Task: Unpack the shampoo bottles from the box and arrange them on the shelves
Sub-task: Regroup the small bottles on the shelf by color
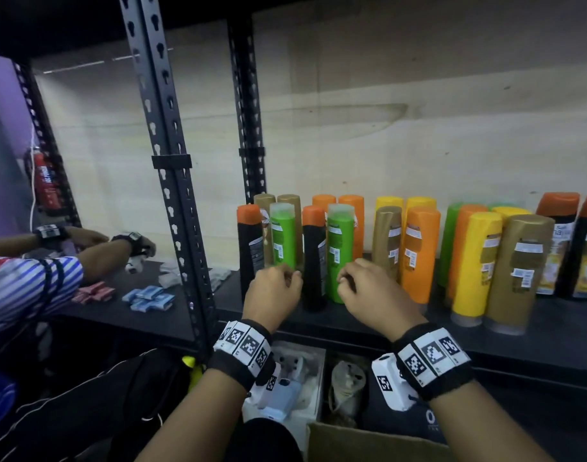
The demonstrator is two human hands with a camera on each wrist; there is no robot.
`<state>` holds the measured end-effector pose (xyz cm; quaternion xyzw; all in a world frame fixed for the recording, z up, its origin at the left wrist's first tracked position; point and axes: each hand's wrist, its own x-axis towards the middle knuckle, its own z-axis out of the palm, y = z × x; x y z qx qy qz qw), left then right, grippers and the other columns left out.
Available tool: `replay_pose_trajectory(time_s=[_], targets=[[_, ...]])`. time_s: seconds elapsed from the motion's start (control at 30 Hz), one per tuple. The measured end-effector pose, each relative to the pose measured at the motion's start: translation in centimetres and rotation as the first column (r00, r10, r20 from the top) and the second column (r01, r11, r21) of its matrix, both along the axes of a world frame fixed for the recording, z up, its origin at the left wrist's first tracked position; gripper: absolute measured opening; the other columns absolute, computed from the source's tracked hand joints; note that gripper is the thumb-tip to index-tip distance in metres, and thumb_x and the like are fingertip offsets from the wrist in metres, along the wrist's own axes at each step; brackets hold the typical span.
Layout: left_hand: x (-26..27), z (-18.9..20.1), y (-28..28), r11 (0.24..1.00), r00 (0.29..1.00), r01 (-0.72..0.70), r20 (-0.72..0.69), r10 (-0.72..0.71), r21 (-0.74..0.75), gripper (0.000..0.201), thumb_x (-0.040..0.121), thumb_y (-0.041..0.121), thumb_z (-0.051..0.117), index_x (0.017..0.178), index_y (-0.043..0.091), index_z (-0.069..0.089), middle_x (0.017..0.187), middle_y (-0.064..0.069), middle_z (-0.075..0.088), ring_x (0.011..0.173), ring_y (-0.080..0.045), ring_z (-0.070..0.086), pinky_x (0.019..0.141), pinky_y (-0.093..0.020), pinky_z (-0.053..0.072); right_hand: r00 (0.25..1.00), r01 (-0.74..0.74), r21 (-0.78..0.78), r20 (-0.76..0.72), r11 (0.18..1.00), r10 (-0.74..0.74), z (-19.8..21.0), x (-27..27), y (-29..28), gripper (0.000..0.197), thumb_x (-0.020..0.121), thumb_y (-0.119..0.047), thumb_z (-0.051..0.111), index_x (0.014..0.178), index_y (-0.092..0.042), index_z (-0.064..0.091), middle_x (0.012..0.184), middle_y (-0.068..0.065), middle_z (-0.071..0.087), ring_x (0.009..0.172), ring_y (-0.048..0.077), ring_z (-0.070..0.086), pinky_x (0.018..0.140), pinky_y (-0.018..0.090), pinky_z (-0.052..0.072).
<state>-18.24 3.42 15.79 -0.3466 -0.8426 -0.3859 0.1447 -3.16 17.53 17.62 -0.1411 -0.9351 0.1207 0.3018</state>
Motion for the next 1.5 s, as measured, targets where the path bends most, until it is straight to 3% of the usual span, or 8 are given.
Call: replay_pose_trajectory(time_s=[0.2, 0.4, 0.57, 0.67, 0.77, 1.0, 1.27, 1.5], targets=[[-3.0, 0.1, -2.8, 0.997, 0.997, -0.066, 0.043, 0.064, 0.049, 0.022, 0.098, 0.038, 0.059, 0.088, 0.021, 0.068, 0.079, 0.001, 0.07, 0.079, -0.023, 0.067, 0.071, -0.035, 0.054, 0.989, -0.078, -0.208, -0.138, 0.975, 0.05, -1.3, -3.1, -0.6, 0.039, 0.099, -0.029, 0.055, 0.137, -0.024, 0.049, 0.115, -0.007, 0.052, 0.096, 0.011, 0.058, 0.084, 0.035, 0.052], [-5.4, -0.6, -4.0, 0.963, 0.978, -0.207, 0.068, 0.198, 0.175, 0.029, 0.096, 0.034, 0.064, 0.111, 0.011, 0.053, 0.113, -0.008, 0.055, 0.101, -0.028, 0.058, 0.084, -0.043, 0.05, 0.995, -0.034, -0.367, -0.098, 0.93, -0.003, -3.4, -5.4, -1.3, 0.073, 0.1, -0.044, 0.057, 0.159, -0.023, 0.021, 0.152, 0.006, 0.045, 0.132, 0.023, 0.053, 0.106, 0.036, 0.045], [-7.5, -1.6, -3.5, 0.984, 0.976, -0.15, 0.172, 0.131, 0.101, 0.06, 0.096, 0.037, 0.067, 0.142, 0.006, 0.044, 0.13, -0.013, 0.059, 0.12, -0.031, 0.059, 0.098, -0.045, 0.051, 0.998, -0.019, -0.39, -0.062, 0.921, -0.006, -4.6, -6.7, -1.9, 0.085, 0.099, -0.044, 0.061, 0.162, -0.015, 0.012, 0.162, 0.011, 0.035, 0.145, 0.028, 0.04, 0.113, 0.037, 0.038], [-8.2, -2.6, -3.0, 0.99, 0.964, -0.085, 0.259, 0.054, 0.11, 0.053, 0.094, 0.036, 0.07, 0.136, 0.013, 0.048, 0.126, -0.009, 0.065, 0.117, -0.03, 0.062, 0.094, -0.038, 0.051, 0.997, -0.022, -0.402, -0.077, 0.915, -0.01, -4.9, -7.4, -2.1, 0.088, 0.098, -0.042, 0.063, 0.162, -0.015, 0.009, 0.163, 0.011, 0.033, 0.147, 0.028, 0.038, 0.115, 0.041, 0.039], [-8.5, -3.6, -2.5, 0.99, 0.948, -0.073, 0.317, 0.03, 0.123, 0.053, 0.093, 0.033, 0.07, 0.137, 0.019, 0.042, 0.128, -0.007, 0.066, 0.118, -0.031, 0.062, 0.09, -0.033, 0.046, 0.991, 0.068, -0.37, -0.081, 0.927, -0.105, -5.3, -8.0, -2.6, 0.083, 0.098, -0.045, 0.062, 0.16, -0.017, 0.015, 0.157, 0.01, 0.042, 0.138, 0.031, 0.047, 0.102, 0.046, 0.049], [-8.3, -5.1, -3.1, 0.986, 0.972, -0.101, 0.225, 0.07, 0.13, 0.049, 0.089, 0.042, 0.07, 0.122, 0.036, 0.034, 0.124, 0.002, 0.063, 0.112, -0.026, 0.064, 0.086, -0.036, 0.049, 0.974, 0.147, -0.365, -0.107, 0.919, -0.198, -6.2, -8.0, -2.4, 0.066, 0.092, -0.042, 0.063, 0.147, -0.024, 0.031, 0.14, 0.006, 0.053, 0.117, 0.032, 0.06, 0.084, 0.045, 0.052], [-7.4, -4.6, -3.3, 0.991, 0.979, -0.07, 0.197, 0.046, 0.114, 0.062, 0.084, 0.057, 0.066, 0.132, 0.034, 0.034, 0.129, 0.002, 0.063, 0.113, -0.025, 0.064, 0.087, -0.04, 0.052, 0.977, 0.082, -0.395, -0.149, 0.915, -0.152, -6.9, -8.6, -3.0, 0.08, 0.092, -0.057, 0.062, 0.154, -0.028, 0.021, 0.15, 0.001, 0.049, 0.129, 0.027, 0.055, 0.092, 0.046, 0.053], [-7.9, -3.8, -2.1, 0.942, 0.897, -0.026, 0.424, -0.125, 0.334, 0.075, 0.075, 0.072, 0.068, 0.133, 0.036, 0.038, 0.117, 0.007, 0.068, 0.11, -0.019, 0.067, 0.096, -0.043, 0.054, 0.972, 0.029, -0.43, -0.2, 0.902, -0.127, -7.6, -8.3, -2.5, 0.073, 0.089, -0.047, 0.064, 0.149, -0.029, 0.027, 0.141, 0.0, 0.056, 0.122, 0.025, 0.059, 0.092, 0.043, 0.054]])
